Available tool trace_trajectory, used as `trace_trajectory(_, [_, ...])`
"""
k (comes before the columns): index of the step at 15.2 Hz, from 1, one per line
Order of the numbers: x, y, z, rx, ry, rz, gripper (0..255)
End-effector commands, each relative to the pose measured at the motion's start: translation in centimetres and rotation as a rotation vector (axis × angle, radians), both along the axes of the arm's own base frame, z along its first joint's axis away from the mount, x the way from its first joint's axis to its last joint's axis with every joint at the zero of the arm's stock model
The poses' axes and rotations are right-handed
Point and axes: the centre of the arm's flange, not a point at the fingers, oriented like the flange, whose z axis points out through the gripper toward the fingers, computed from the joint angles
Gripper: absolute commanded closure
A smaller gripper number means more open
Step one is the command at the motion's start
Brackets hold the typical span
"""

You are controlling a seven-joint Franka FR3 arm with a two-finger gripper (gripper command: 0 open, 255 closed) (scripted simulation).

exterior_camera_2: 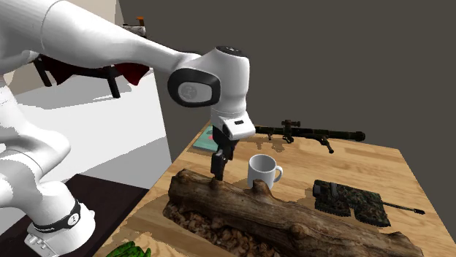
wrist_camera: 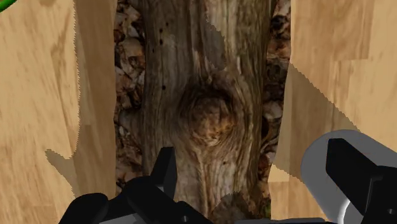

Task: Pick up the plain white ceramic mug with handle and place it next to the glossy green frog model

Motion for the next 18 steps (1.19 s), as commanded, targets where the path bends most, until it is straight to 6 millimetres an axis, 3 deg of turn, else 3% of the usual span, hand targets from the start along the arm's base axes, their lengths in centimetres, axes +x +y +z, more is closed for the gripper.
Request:
trace_trajectory(1, [2.0, 1.5, -1.3, 0.005, -0.002, 0.001, 0])
trace_trajectory(10, [10.1, 7.9, -5.7, 0.025, -0.008, 0.006, 0])
trace_trajectory(18, [9.9, 8.0, -9.7, 0.025, -0.008, 0.006, 0])
